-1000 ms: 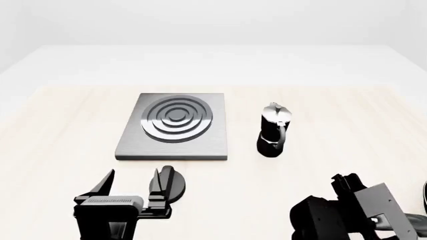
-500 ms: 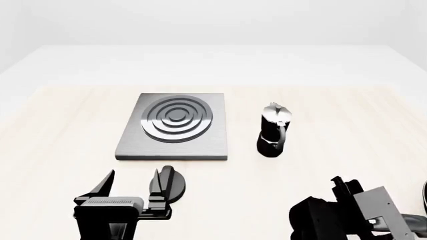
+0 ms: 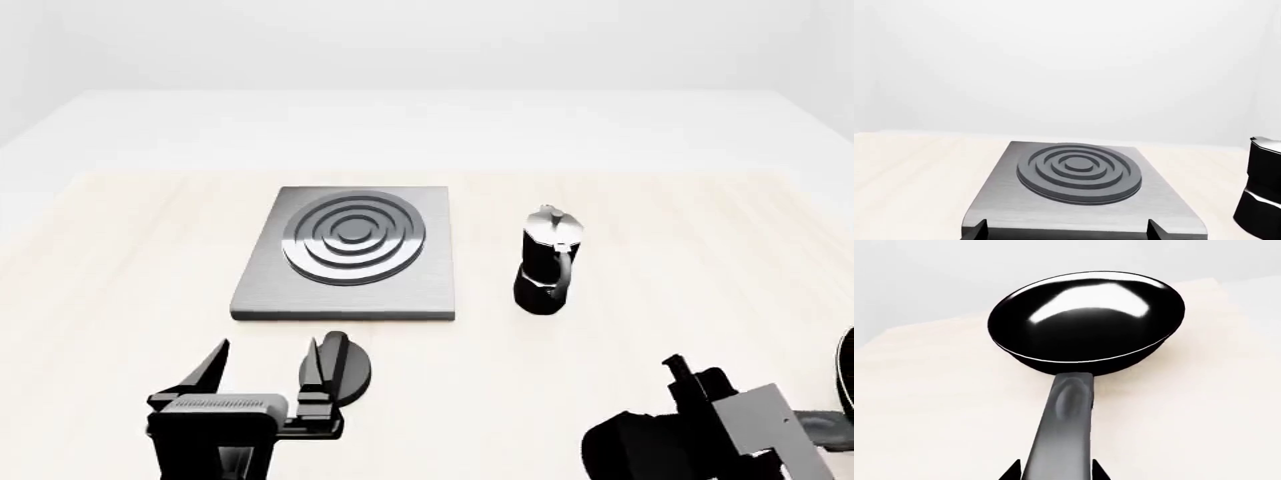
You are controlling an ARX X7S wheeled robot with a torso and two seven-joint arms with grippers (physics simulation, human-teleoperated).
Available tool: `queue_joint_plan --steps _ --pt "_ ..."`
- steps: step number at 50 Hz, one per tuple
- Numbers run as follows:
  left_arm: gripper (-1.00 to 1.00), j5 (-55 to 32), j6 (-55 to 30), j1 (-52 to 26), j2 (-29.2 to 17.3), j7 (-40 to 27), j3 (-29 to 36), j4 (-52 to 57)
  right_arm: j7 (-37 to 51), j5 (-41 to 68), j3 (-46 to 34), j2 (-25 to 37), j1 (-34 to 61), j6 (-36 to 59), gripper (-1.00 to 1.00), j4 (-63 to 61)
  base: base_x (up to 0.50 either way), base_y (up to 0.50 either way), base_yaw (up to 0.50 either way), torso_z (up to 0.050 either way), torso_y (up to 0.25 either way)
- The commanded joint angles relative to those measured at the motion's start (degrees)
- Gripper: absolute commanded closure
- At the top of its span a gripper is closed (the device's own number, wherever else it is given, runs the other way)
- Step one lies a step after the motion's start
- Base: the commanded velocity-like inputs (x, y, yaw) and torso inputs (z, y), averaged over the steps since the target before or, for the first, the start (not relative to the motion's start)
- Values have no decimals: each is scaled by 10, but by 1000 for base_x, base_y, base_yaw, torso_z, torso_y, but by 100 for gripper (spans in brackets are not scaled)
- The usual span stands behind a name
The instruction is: Put the frying pan on the stove.
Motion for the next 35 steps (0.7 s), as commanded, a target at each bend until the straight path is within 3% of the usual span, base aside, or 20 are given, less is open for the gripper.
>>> queue_joint_plan --steps 1,6,35 --pt "-100 1 3 0 -1 -3 1 -3 -75 -31 -72 37 -36 -22 100 -103 0 0 0 0 0" --pt "-100 2 3 2 -1 -5 3 2 -125 -29 -102 62 -55 -31 100 -149 0 0 0 0 0" --pt "-100 -1 2 7 -9 -15 3 13 -208 -86 -183 134 -86 -42 100 -279 0 0 0 0 1"
